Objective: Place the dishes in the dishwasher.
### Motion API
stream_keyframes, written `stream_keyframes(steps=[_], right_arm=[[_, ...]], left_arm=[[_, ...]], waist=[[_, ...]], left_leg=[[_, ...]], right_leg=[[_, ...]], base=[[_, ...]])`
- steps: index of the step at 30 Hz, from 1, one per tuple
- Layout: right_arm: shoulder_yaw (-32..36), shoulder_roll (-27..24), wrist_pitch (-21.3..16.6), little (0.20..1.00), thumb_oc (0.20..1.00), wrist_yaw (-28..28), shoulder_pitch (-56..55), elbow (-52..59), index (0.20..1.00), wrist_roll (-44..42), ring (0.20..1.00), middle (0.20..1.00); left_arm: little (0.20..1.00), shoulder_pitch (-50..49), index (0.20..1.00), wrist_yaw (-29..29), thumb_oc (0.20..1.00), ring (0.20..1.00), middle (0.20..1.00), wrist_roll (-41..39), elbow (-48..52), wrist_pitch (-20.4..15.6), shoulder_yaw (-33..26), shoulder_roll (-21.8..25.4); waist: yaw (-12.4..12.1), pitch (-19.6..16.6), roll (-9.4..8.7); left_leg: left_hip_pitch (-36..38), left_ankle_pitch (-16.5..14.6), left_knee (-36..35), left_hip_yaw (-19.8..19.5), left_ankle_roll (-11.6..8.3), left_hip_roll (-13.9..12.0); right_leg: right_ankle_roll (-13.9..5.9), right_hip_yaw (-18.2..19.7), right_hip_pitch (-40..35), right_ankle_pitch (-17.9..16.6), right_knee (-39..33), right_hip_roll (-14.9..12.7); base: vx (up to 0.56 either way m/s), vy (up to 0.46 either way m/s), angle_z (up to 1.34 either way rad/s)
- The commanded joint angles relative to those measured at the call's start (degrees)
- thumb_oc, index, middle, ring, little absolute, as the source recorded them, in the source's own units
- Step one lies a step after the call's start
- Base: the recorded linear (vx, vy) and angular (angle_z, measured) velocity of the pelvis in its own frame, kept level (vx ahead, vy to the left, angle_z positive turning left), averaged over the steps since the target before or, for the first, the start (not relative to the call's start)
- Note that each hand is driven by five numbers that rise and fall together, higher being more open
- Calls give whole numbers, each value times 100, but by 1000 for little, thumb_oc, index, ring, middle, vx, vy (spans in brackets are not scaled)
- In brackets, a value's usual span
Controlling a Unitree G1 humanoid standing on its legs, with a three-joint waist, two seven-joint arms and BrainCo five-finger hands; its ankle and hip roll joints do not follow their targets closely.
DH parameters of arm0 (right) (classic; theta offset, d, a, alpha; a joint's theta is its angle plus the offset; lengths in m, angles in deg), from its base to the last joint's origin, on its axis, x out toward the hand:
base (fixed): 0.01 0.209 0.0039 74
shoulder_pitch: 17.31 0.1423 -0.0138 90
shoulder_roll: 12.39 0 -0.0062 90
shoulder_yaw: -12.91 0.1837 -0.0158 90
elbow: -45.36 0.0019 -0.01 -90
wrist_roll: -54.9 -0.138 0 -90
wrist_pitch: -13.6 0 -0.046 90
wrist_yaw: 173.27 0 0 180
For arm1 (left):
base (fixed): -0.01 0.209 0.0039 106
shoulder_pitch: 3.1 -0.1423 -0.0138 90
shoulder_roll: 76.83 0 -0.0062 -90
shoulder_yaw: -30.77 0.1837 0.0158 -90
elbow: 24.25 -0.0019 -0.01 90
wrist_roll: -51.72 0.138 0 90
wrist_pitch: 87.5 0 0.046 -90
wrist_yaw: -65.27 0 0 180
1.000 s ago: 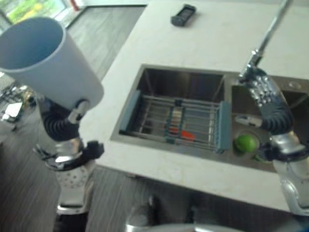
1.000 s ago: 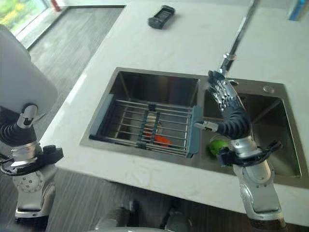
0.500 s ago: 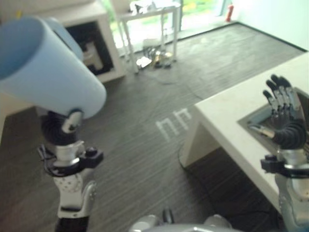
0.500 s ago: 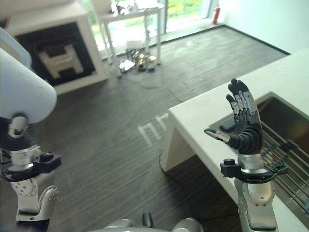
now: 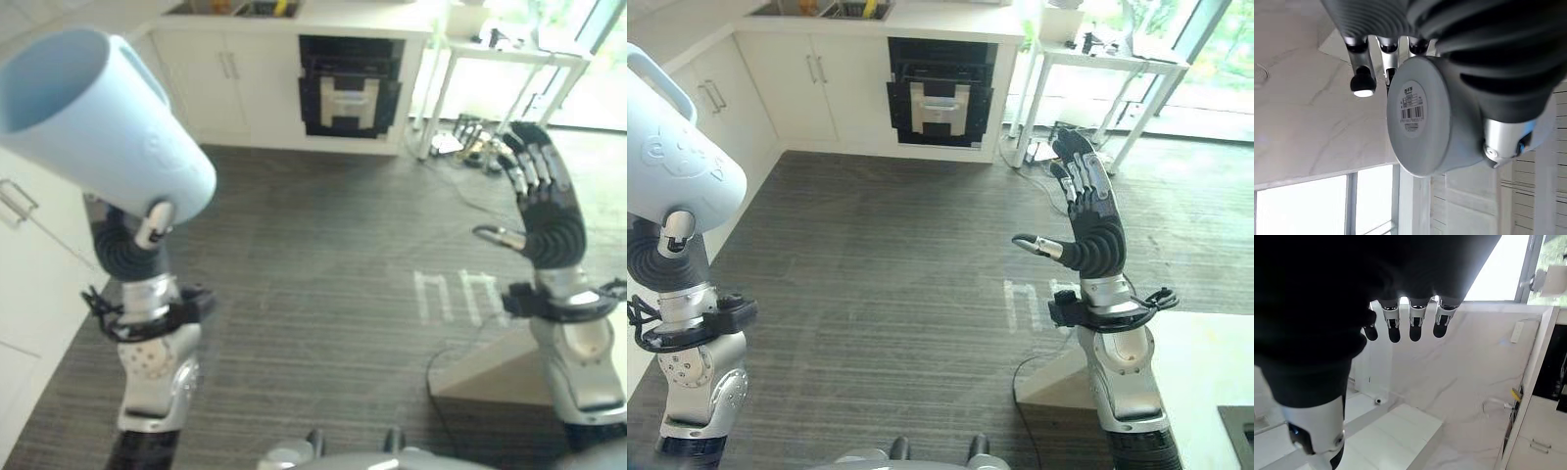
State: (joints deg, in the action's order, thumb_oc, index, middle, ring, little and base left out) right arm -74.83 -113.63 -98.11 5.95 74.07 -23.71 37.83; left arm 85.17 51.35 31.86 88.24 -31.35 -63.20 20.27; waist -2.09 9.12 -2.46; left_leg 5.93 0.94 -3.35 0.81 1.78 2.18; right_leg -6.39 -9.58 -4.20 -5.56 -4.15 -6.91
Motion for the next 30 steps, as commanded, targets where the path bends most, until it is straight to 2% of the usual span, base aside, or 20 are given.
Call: stream_keyframes(steps=[1,2,3,5,6,9,11,12,14,16,17,18,20,21,22,24,25,27,30], right_arm=[[-23,-65,-76,1000,1000,-89,186,340,1000,-389,1000,1000],[-15,-60,-66,1000,1000,-139,188,341,1000,-407,1000,1000],[390,171,-24,1000,1000,-598,-589,92,1000,-553,1000,1000],[500,187,-44,1000,1000,-731,-742,184,1000,-699,1000,1000],[333,177,-41,1000,1000,-461,-631,191,1000,-355,1000,1000],[238,181,-21,1000,1000,-438,-548,175,1000,-383,1000,1000],[226,118,-7,1000,1000,-486,-604,197,1000,-482,1000,1000],[249,59,-24,1000,1000,-514,-605,180,1000,-563,1000,1000],[298,-37,-77,1000,1000,-583,-644,152,1000,-613,1000,1000],[282,-52,-124,1000,1000,-629,-670,132,1000,-573,1000,1000],[259,-21,-159,1000,1000,-639,-675,98,1000,-510,1000,1000],[212,14,-128,1000,1000,-585,-600,48,1000,-485,1000,1000],[146,55,-124,1000,1000,-549,-507,-5,1000,-415,1000,1000],[131,54,-137,1000,1000,-585,-501,-16,1000,-417,1000,1000],[178,3,-128,1000,1000,-747,-571,36,1000,-512,1000,1000],[276,-51,-123,1000,1000,-953,-681,114,1000,-642,1000,1000],[326,-75,-136,1000,1000,-1048,-736,135,1000,-699,1000,1000],[378,-128,-129,1000,1000,-1153,-808,184,1000,-819,1000,1000],[384,-94,-95,1000,1000,-1019,-857,296,1000,-744,1000,1000]], left_arm=[[200,266,200,-218,200,200,200,420,242,-201,-151,211],[200,262,200,-215,200,200,200,422,234,-215,-178,218],[200,444,200,795,200,200,200,-418,-4,-242,417,-26],[200,297,200,911,200,200,200,-670,-89,-268,361,-21],[200,251,200,931,200,200,200,-676,-73,-273,361,-22],[200,203,200,1015,200,200,200,-742,-79,-258,279,18],[200,12,200,1035,200,200,200,-816,-59,-241,181,38],[200,-23,200,1073,200,200,200,-869,-64,-258,178,38],[200,-76,200,1147,200,200,200,-878,-49,-340,160,22],[200,-130,200,1142,200,200,200,-847,11,-372,157,-28],[200,-138,200,1158,200,200,200,-839,-7,-382,156,-63],[200,-85,200,1147,200,200,200,-839,-40,-339,175,-80],[200,-69,200,1073,200,200,200,-785,-56,-327,189,-86],[200,-98,200,999,200,200,200,-756,-74,-356,196,-77],[200,-223,200,916,200,200,200,-746,-101,-435,136,-63],[200,-399,200,933,200,200,200,-774,-98,-527,39,-96],[200,-482,200,989,200,200,200,-807,-96,-559,-20,-125],[200,-595,200,1043,200,200,200,-846,-116,-590,-117,-193],[200,-508,200,1117,200,200,200,-970,-110,-525,-162,-101]], waist=[[0,-247,194],[14,-255,206],[648,-261,151],[657,-306,134],[556,-312,106],[522,-305,103],[483,-246,47],[473,-177,-30],[442,-10,-134],[431,88,-134],[437,123,-117],[429,162,-56],[370,187,68],[323,191,154],[215,172,272],[125,187,321],[119,177,338],[118,143,379],[5,12,319]], left_leg=[[215,-567,-165,-268,-186,-120],[219,-569,-165,-255,-189,-127],[156,-559,-165,300,-249,0],[165,-567,-165,397,-185,3],[177,-586,-165,509,-136,-14],[250,-598,-162,627,-107,-65],[121,-722,435,725,-186,-87],[-147,-816,1116,860,-280,-144],[-795,-551,2505,895,-512,-264],[-1344,-521,3354,834,-529,-296],[-1445,-483,3328,903,-532,-416],[-1457,-367,2775,1112,-560,-638],[-1370,-72,1729,1295,-643,-825],[-1349,238,1016,1341,-735,-927],[-1423,751,98,1091,-881,-1038],[-1593,1041,-165,784,-1004,-1182],[-1648,1059,-165,758,-1027,-1233],[-1471,929,-84,943,-953,-1237],[-1298,682,-61,838,-773,-984]], right_leg=[[-314,-20,67,556,437,11],[-305,-10,51,555,408,21],[-32,94,247,699,620,511],[-11,75,235,721,586,507],[4,-53,165,768,564,494],[44,-74,115,835,561,548],[166,-67,54,899,573,566],[234,-105,53,899,607,490],[402,-127,40,916,658,383],[493,-127,60,919,707,366],[485,-134,25,926,694,380],[422,-155,-97,944,603,430],[330,-151,-302,984,411,510],[281,-116,-447,1022,292,573],[241,76,-708,1146,152,699],[278,292,-928,1295,120,775],[304,340,-969,1385,160,786],[266,343,-1016,1520,362,672],[101,283,-1146,1682,619,449]], base=[[-10,-110,-18],[-49,-87,-17],[-61,-14,1],[-23,-35,1],[11,-145,-19],[41,-204,-10],[66,-276,-10],[-13,-187,-26],[-28,-184,-36],[40,-114,-11],[176,-41,10],[233,31,6],[298,119,6],[486,232,9],[497,235,7],[421,214,-18],[557,370,-69],[480,361,-70],[315,239,-26]])
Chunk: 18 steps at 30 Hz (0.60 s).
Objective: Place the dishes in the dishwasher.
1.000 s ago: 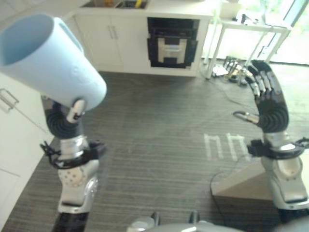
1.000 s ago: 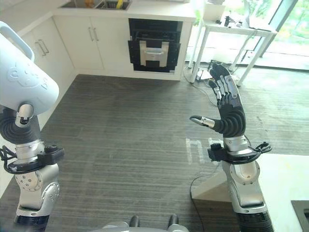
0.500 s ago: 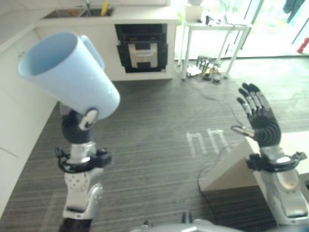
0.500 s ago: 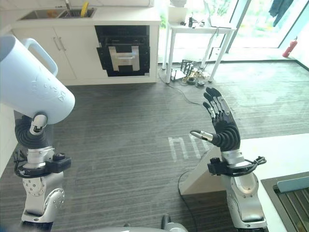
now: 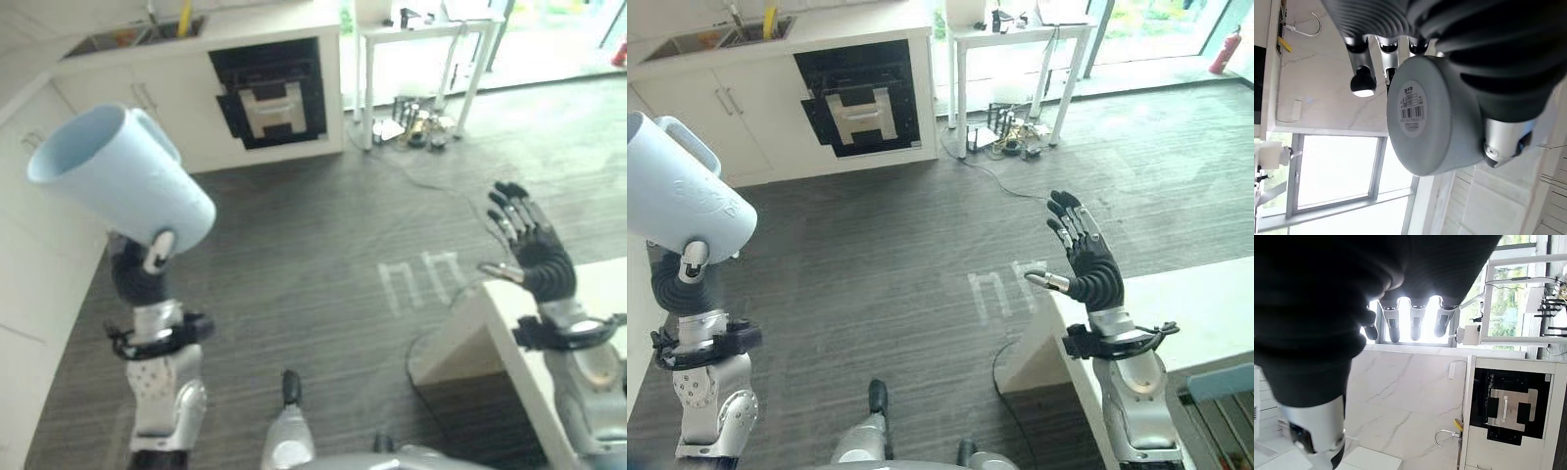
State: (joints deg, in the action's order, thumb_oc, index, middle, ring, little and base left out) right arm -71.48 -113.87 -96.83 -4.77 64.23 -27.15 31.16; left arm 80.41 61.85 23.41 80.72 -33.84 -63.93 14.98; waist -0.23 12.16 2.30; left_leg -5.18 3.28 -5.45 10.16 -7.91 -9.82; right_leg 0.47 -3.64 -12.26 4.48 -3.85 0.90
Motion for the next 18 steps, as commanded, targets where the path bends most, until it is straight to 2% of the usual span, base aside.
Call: stream_keyframes(steps=[1,3,5,6,8,9,10,11,12,13,14,16,17,18], right_arm=[[56,-66,-210,1000,1000,145,144,678,1000,-29,1000,1000],[57,-19,-210,1000,1000,395,210,700,1000,72,1000,1000],[82,28,-235,1000,1000,559,228,699,1000,141,1000,1000],[81,102,-238,1000,1000,662,255,676,1000,204,1000,1000],[57,189,-215,1000,1000,688,277,674,1000,285,1000,1000],[-26,375,-230,1000,1000,644,209,701,1000,446,1000,1000],[-39,389,-236,1000,1000,641,202,700,1000,475,1000,1000],[-136,423,-253,1000,1000,613,206,678,1000,575,1000,1000],[-189,412,-236,1000,1000,587,234,652,1000,589,1000,1000],[-228,329,-187,1000,1000,572,266,606,1000,521,1000,1000],[-125,165,-50,1000,1000,373,275,585,1000,28,1000,1000],[54,97,-113,1000,1000,177,108,574,1000,-129,1000,1000],[75,76,-120,1000,1000,154,83,579,1000,-176,1000,1000],[129,33,-174,1000,1000,69,3,559,1000,-295,1000,1000]], left_arm=[[200,12,200,120,200,200,200,-173,671,-242,-98,465],[200,194,200,236,200,200,200,-193,700,-145,-28,521],[200,306,200,339,200,200,200,-243,730,-50,2,552],[200,372,200,449,200,200,200,-270,778,60,-3,553],[200,409,200,510,200,200,200,-241,829,172,-5,550],[200,403,200,631,200,200,200,-271,864,351,-32,535],[200,401,200,638,200,200,200,-266,861,359,-32,531],[200,383,200,593,200,200,200,-176,842,355,-10,501],[200,387,200,519,200,200,200,-123,832,364,11,486],[200,442,200,439,200,200,200,-132,805,415,42,508],[200,560,200,356,200,200,200,-112,701,446,90,578],[200,487,200,506,200,200,200,-260,640,452,40,582],[200,460,200,539,200,200,200,-275,634,447,30,580],[200,355,200,604,200,200,200,-278,665,491,25,546]], waist=[[-229,-339,-196],[-321,-442,-298],[-339,-501,-387],[-380,-550,-449],[-426,-602,-501],[-444,-630,-388],[-443,-626,-377],[-362,-566,-219],[-314,-541,-191],[-246,-505,-204],[-124,-412,-324],[32,-287,-413],[63,-265,-425],[258,-201,-421]], left_leg=[[-165,400,149,-142,254,293],[-106,315,135,-238,406,487],[-48,232,137,-314,553,675],[17,148,149,-381,700,862],[69,76,147,-462,829,1062],[282,-115,151,-631,1009,1227],[292,-134,160,-636,1023,1236],[519,-231,142,-654,1049,1160],[589,-280,139,-630,1056,1159],[650,-273,110,-619,1046,1198],[773,-306,93,-702,1012,1345],[1078,-497,86,-870,976,1417],[1138,-535,86,-897,971,1423],[1440,-707,73,-1103,940,1416]], right_leg=[[-643,-334,-378,715,650,-392],[-787,-438,-356,698,902,-550],[-919,-471,-196,527,1259,-676],[-1037,-496,-80,242,1696,-760],[-1144,-488,46,-139,2270,-831],[-1203,-438,559,-753,3871,-831],[-1203,-432,652,-765,4031,-842],[-1104,-509,1205,-801,4627,-871],[-1038,-510,1522,-691,4788,-861],[-927,-595,1781,-339,4535,-608],[-876,-985,1898,-186,3432,-416],[-874,-1233,2053,-445,2416,-548],[-880,-1234,2080,-508,2263,-568],[-948,-961,2379,-785,1513,-642]], base=[[226,165,-12],[291,214,-2],[272,220,56],[225,206,78],[290,297,66],[295,331,49],[338,412,37],[149,208,15],[232,213,-9],[368,40,-27],[446,-49,-23],[408,-124,41],[488,-209,59],[618,-283,66]])
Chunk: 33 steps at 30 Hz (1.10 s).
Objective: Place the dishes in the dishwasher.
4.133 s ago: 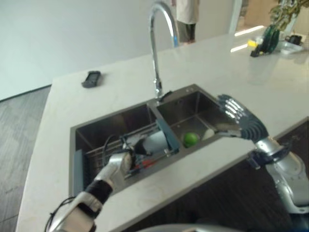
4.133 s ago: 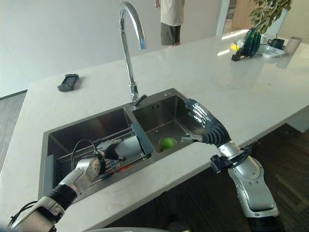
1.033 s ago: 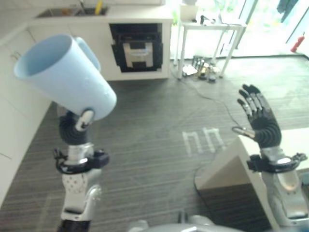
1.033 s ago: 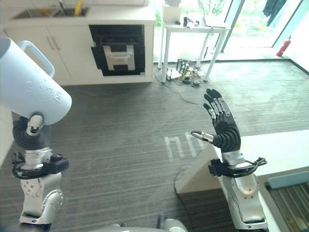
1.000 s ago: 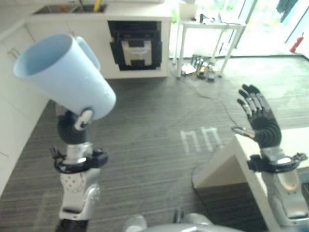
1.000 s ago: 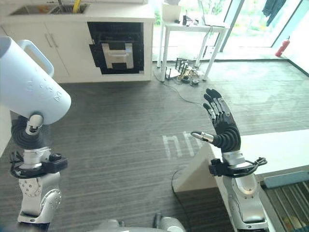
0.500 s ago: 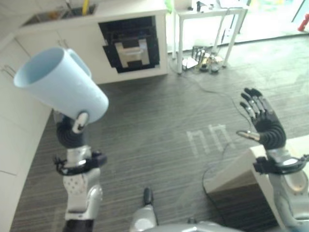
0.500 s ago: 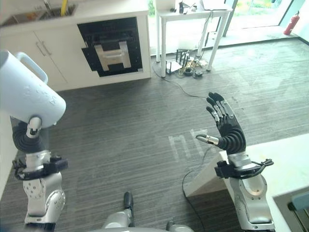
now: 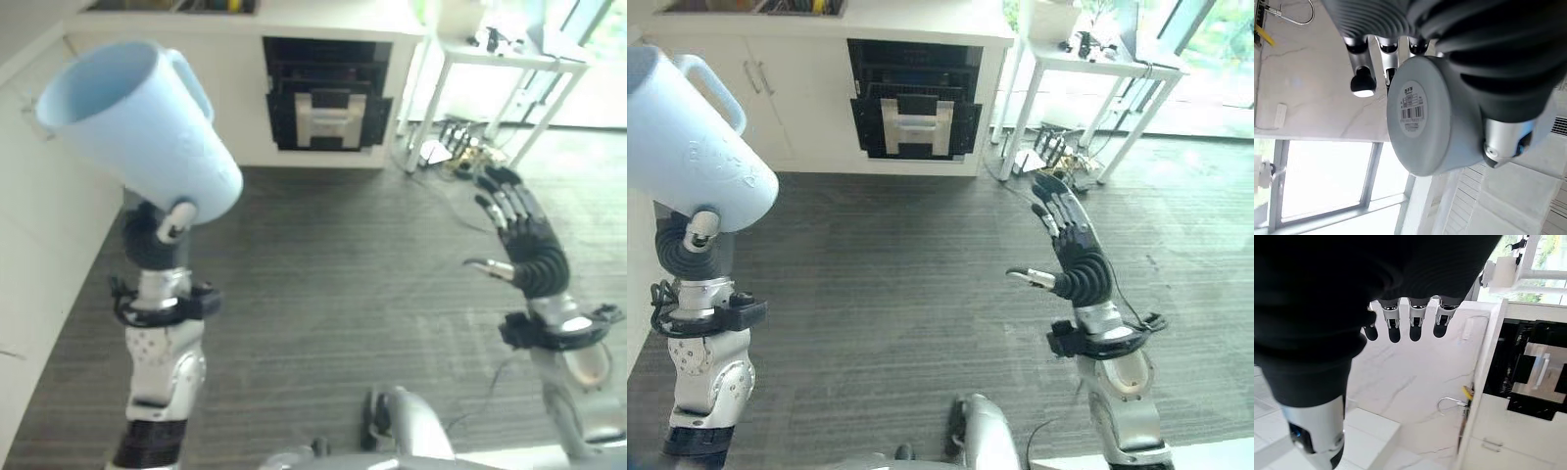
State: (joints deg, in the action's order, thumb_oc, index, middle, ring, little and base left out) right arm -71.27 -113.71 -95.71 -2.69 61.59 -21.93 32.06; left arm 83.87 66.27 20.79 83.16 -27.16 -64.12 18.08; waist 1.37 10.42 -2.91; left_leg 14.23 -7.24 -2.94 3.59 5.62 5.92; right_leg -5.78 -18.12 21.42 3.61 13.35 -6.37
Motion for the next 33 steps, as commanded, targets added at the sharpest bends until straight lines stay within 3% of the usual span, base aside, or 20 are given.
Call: stream_keyframes(steps=[1,2,4,7,8,10,11,12,13,14,15,17,19,20,22,25,30,33], right_arm=[[55,40,-323,1000,1000,-88,286,-8,1000,-219,1000,1000],[-45,84,-310,1000,1000,23,322,-16,1000,-79,1000,1000],[-121,-39,-231,1000,1000,266,471,-13,1000,54,1000,1000],[-109,-48,-170,1000,1000,276,563,-61,1000,2,1000,1000],[-85,-48,-156,1000,1000,236,562,-76,1000,-28,1000,1000],[-10,-72,-125,1000,1000,136,505,-72,1000,-96,1000,1000],[-10,-72,-125,1000,1000,136,505,-72,1000,-96,1000,1000],[98,-140,-116,1000,1000,-6,383,-56,1000,-197,1000,1000],[130,-162,-147,1000,1000,-70,340,-92,1000,-154,1000,1000],[133,-204,-150,1000,1000,-24,357,-117,1000,-149,1000,1000],[141,-218,-147,1000,1000,6,390,-137,1000,-173,1000,1000],[204,-199,-86,1000,1000,70,465,-149,1000,-263,1000,1000],[237,-149,-52,1000,1000,41,455,-137,1000,-245,1000,1000],[275,-138,-40,1000,1000,0,399,-95,1000,-211,1000,1000],[358,-173,-3,1000,1000,-14,331,18,1000,-191,1000,1000],[376,-242,60,1000,1000,-120,355,71,1000,-257,1000,1000],[451,-2,89,1000,1000,101,223,297,1000,-231,1000,1000],[415,60,92,1000,1000,228,314,273,1000,-111,1000,1000]], left_arm=[[200,-49,200,190,200,200,200,-44,417,-138,98,182],[200,-64,200,174,200,200,200,-3,442,-135,148,177],[200,18,200,30,200,200,200,23,483,-155,282,246],[200,66,200,-62,200,200,200,-20,504,-96,320,233],[200,78,200,-62,200,200,200,-59,497,-67,321,215],[200,51,200,-91,200,200,200,-40,500,-98,325,195],[200,51,200,-91,200,200,200,-40,500,-98,325,195],[200,-73,200,-99,200,200,200,-38,586,-152,272,118],[200,-149,200,-69,200,200,200,-46,605,-195,235,57],[200,-164,200,-38,200,200,200,-51,593,-210,228,35],[200,-162,200,-3,200,200,200,-64,584,-208,228,25],[200,-259,200,218,200,200,200,-200,589,-255,114,70],[200,-307,200,327,200,200,200,-270,576,-316,62,86],[200,-301,200,356,200,200,200,-327,560,-360,64,96],[200,-271,200,485,200,200,200,-446,527,-498,92,53],[200,-267,200,432,200,200,200,-469,483,-555,51,19],[200,57,200,440,200,200,200,-457,578,-240,12,133],[200,160,200,446,200,200,200,-450,588,-139,47,169]], waist=[[219,-17,150],[293,-71,139],[385,-289,100],[471,-397,158],[504,-415,177],[572,-436,228],[572,-436,228],[529,-387,174],[443,-322,87],[358,-251,29],[328,-224,27],[228,-154,119],[179,-146,238],[171,-141,293],[124,-126,376],[29,-212,392],[-129,-360,128],[-240,-366,41]], left_leg=[[-272,166,-190,-540,-428,-207],[-138,-11,-198,-532,-396,-225],[166,-309,-119,-369,-451,-294],[295,-531,270,-103,-595,-429],[277,-464,490,-9,-664,-501],[122,-12,1205,120,-908,-691],[122,-12,1205,120,-908,-691],[-502,543,2575,25,-1162,-647],[-1068,641,3290,49,-1195,-546],[-1549,498,3515,180,-1129,-645],[-1663,452,3355,277,-1085,-758],[-1556,484,1868,549,-1038,-1091],[-1424,785,532,659,-1164,-1255],[-1316,1088,-55,748,-1275,-1391],[-1622,1462,-206,735,-1466,-1640],[-1644,1381,-206,675,-1441,-1701],[-1451,1025,-206,498,-1148,-1284],[-1490,1000,-206,401,-965,-1101]], right_leg=[[-397,657,-832,-1004,-618,-13],[-437,802,-861,-1117,-810,-37],[-465,674,-1205,-1313,-1265,-52],[-310,550,-1347,-1166,-1215,-23],[-255,539,-1382,-1115,-1207,5],[-97,547,-1503,-996,-1250,103],[-97,547,-1503,-996,-1250,103],[103,657,-1812,-849,-1398,155],[193,704,-2021,-771,-1439,98],[217,676,-2171,-706,-1472,58],[218,656,-2234,-660,-1479,66],[89,655,-2429,-524,-1561,137],[-24,715,-2598,-464,-1688,207],[-66,734,-2751,-394,-1773,215],[-75,754,-3005,-203,-1824,243],[-177,636,-3229,-67,-1819,1],[-550,524,-3269,-82,-1536,-491],[-589,527,-3214,18,-1235,-591]], base=[[766,-410,69],[640,-418,94],[495,-471,66],[273,-285,-6],[174,-186,-64],[113,-135,-35],[154,-177,-6],[195,-201,-8],[245,-240,-22],[167,-114,-42],[186,11,-68],[240,149,-61],[259,235,-23],[275,301,-19],[311,405,-18],[277,405,-26],[176,299,-22],[124,273,40]])
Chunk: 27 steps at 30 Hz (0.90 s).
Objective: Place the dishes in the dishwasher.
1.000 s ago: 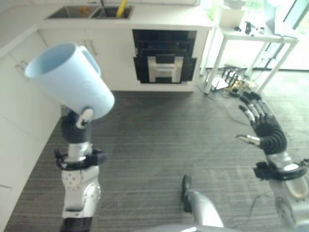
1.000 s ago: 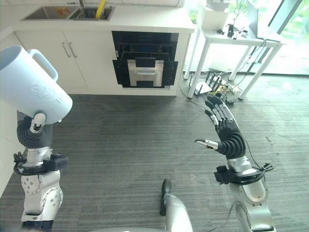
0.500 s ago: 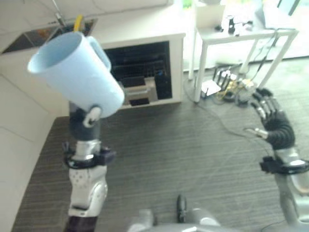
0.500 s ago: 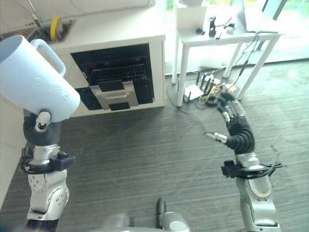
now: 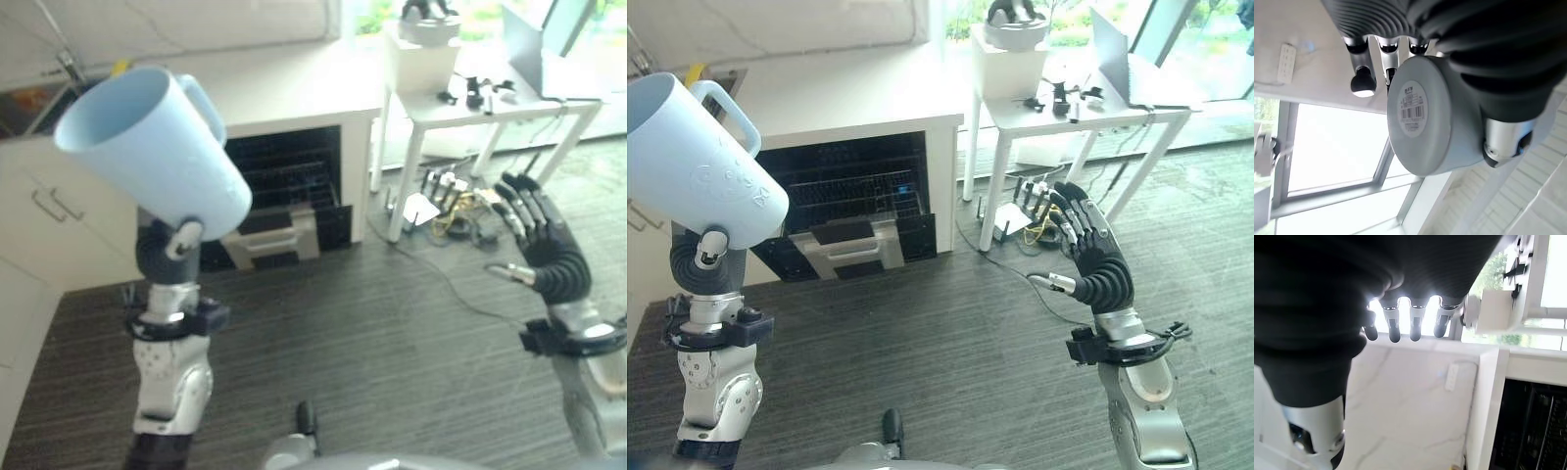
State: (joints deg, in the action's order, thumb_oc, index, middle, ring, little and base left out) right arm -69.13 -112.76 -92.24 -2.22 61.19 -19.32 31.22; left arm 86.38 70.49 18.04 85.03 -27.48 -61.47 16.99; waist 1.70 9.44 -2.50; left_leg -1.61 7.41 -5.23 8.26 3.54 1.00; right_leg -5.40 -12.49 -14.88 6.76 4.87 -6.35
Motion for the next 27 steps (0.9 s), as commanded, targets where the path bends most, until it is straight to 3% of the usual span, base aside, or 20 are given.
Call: stream_keyframes(steps=[1,4,6,7,9,11,12,15,16,22,27], right_arm=[[174,-3,-265,1000,1000,184,393,-19,1000,-10,1000,1000],[33,129,-347,1000,1000,244,423,-103,1000,217,1000,1000],[-42,143,-400,1000,1000,278,447,-167,1000,268,1000,1000],[-67,133,-399,1000,1000,275,476,-184,1000,280,1000,1000],[-80,75,-388,1000,1000,262,508,-207,1000,248,1000,1000],[-36,19,-383,1000,1000,213,515,-220,1000,197,1000,1000],[2,-26,-413,1000,1000,167,492,-249,1000,138,1000,1000],[-96,22,-441,1000,1000,197,533,-292,1000,181,1000,1000],[-104,50,-444,1000,1000,202,512,-267,1000,160,1000,1000],[-243,71,-442,1000,1000,401,619,-300,1000,258,1000,1000],[-361,74,-316,1000,1000,547,716,-295,1000,352,1000,1000]], left_arm=[[200,-70,200,27,200,200,200,-146,409,-80,-220,285],[200,-42,200,82,200,200,200,-142,414,16,-215,300],[200,-71,200,75,200,200,200,-82,432,68,-156,292],[200,-75,200,33,200,200,200,-60,443,70,-146,292],[200,-52,200,-31,200,200,200,-77,446,91,-134,318],[200,-26,200,-12,200,200,200,-136,395,72,-146,337],[200,-54,200,2,200,200,200,-193,383,25,-174,348],[200,-42,200,-51,200,200,200,-141,382,32,-138,308],[200,-48,200,-44,200,200,200,-103,384,27,-107,299],[200,-54,200,-78,200,200,200,-6,397,29,10,291],[200,-47,200,-183,200,200,200,-117,423,88,32,267]], waist=[[-326,-278,-29],[-433,-294,-136],[-458,-269,-117],[-447,-251,-98],[-413,-214,-67],[-330,-152,-61],[-223,-99,-104],[17,-15,-111],[100,-1,-84],[175,-192,3],[237,-296,125]], left_leg=[[86,-479,23,-101,-686,-533],[116,-586,31,-61,-452,-294],[233,-711,34,-122,-286,-158],[272,-736,23,-124,-277,-150],[328,-752,23,-138,-305,-148],[420,-806,23,-102,-352,-159],[525,-905,23,-36,-376,-123],[809,-1158,23,-86,-325,-25],[899,-1225,23,-87,-295,-27],[1175,-1410,23,109,-290,-55],[1381,-1448,48,225,-365,-147]], right_leg=[[-629,-40,430,-301,-279,-618],[-649,-72,635,-664,399,-724],[-567,-100,1006,-823,1210,-603],[-531,-104,1131,-754,1220,-536],[-425,-186,1261,-497,955,-334],[-385,-294,1390,-500,423,-219],[-453,-284,1555,-826,-88,-202],[-568,-21,2047,-1428,-391,-230],[-571,59,2162,-1476,-360,-233],[-548,-134,1838,-1391,-632,-204],[-379,-194,1584,-1211,-753,-57]], base=[[124,260,41],[131,248,35],[179,271,20],[157,199,-1],[126,38,-25],[164,-49,-8],[179,-83,5],[224,-135,2],[216,-191,20],[146,-217,32],[130,-222,4]])
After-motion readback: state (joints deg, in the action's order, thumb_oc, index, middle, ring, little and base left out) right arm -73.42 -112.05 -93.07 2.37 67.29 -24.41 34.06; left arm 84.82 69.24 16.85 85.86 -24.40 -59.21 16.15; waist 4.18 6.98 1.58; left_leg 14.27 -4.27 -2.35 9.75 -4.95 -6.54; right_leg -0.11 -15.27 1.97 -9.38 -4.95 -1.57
